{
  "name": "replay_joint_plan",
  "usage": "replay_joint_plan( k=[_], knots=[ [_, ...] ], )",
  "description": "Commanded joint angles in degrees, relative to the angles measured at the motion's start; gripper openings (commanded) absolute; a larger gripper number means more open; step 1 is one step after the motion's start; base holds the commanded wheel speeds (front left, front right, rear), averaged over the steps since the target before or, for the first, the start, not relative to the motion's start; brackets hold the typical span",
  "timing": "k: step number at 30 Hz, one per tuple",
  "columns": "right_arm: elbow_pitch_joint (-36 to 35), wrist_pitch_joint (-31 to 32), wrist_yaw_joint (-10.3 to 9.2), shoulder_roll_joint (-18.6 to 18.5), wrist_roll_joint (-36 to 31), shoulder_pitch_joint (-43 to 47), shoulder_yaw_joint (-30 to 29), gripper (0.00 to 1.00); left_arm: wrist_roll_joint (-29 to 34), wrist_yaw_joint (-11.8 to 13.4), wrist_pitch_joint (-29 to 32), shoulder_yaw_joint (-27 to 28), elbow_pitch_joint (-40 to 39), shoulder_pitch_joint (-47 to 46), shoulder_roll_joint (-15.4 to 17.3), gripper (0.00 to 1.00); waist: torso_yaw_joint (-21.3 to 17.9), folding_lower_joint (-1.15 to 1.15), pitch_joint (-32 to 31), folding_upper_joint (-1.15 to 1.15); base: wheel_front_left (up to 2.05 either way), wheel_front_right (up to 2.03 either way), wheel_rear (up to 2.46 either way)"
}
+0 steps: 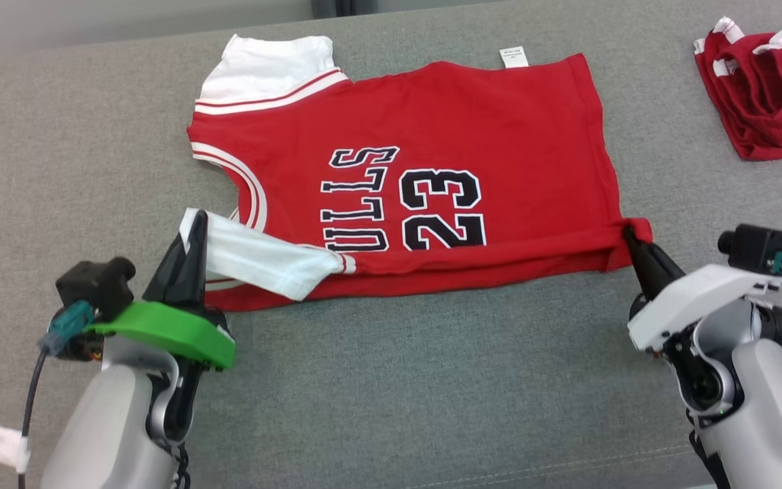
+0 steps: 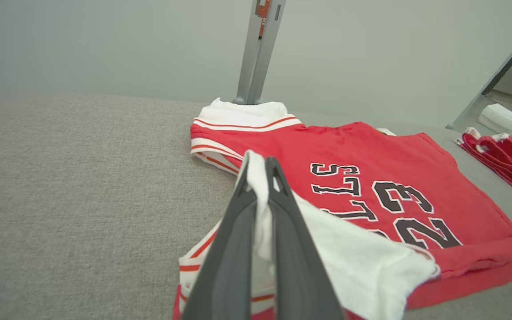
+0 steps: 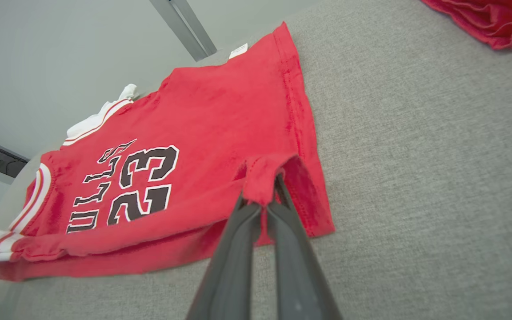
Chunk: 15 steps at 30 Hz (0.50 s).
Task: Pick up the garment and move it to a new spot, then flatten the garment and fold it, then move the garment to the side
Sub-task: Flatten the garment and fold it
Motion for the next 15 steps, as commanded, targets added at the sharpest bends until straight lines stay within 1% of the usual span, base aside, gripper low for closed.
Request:
replay_joint_plan(
  k=[1,5,6,7,8,9,12,15],
  knots=[
    [1.6,-0.4,0.02,-0.1,-0.6,-1.9,-0.2,0.00,0.5,-0.4,-0.5,-0.3,1.7,-2.3,0.2,0.00,0.0,0.00,0.5,0.00,0.00,0.00,0.00],
    [7.1,-2.4,0.02,0.2,-1.4,-6.4,0.3,0.00,-0.3,-0.8,-1.5,-1.0,8.5,-6.6,-0.4,0.00,0.0,0.00,1.0,0.00,0.00,0.00,0.00],
    [8.2,-3.3,0.01,0.1,-1.8,-7.2,0.5,0.13,-0.4,-0.9,-1.7,-1.3,10.0,-7.4,-0.5,0.00,0.0,0.00,1.0,0.00,0.00,0.00,0.00],
    [9.4,-4.6,0.01,-0.3,-2.7,-8.0,1.2,0.65,0.1,-1.0,-2.2,-1.8,11.7,-8.4,-0.6,0.35,0.0,0.00,1.0,0.00,0.00,0.00,0.00],
    [10.4,-5.4,0.01,-0.5,-2.9,-8.4,1.9,1.00,0.7,-1.1,-2.6,-2.3,12.9,-9.1,-0.5,0.96,0.1,0.00,0.9,0.00,0.00,0.00,0.00],
    [11.4,-6.7,0.02,-0.6,-3.3,-8.8,2.5,1.00,1.0,-1.2,-3.0,-2.6,14.0,-9.7,-0.6,1.00,0.1,0.00,0.6,0.00,0.00,0.00,0.00],
    [13.1,-10.0,0.01,-1.6,-3.7,-9.1,4.0,1.00,1.4,-1.3,-3.9,-2.7,15.4,-10.0,-1.2,1.00,0.4,0.00,0.0,0.00,0.00,0.00,0.00],
    [13.6,-12.9,0.01,-3.3,-4.5,-7.2,6.1,1.00,1.3,-1.3,-4.3,-0.8,14.2,-7.9,-1.3,1.00,0.8,0.00,-0.7,0.00,0.00,0.00,0.00]
  ],
)
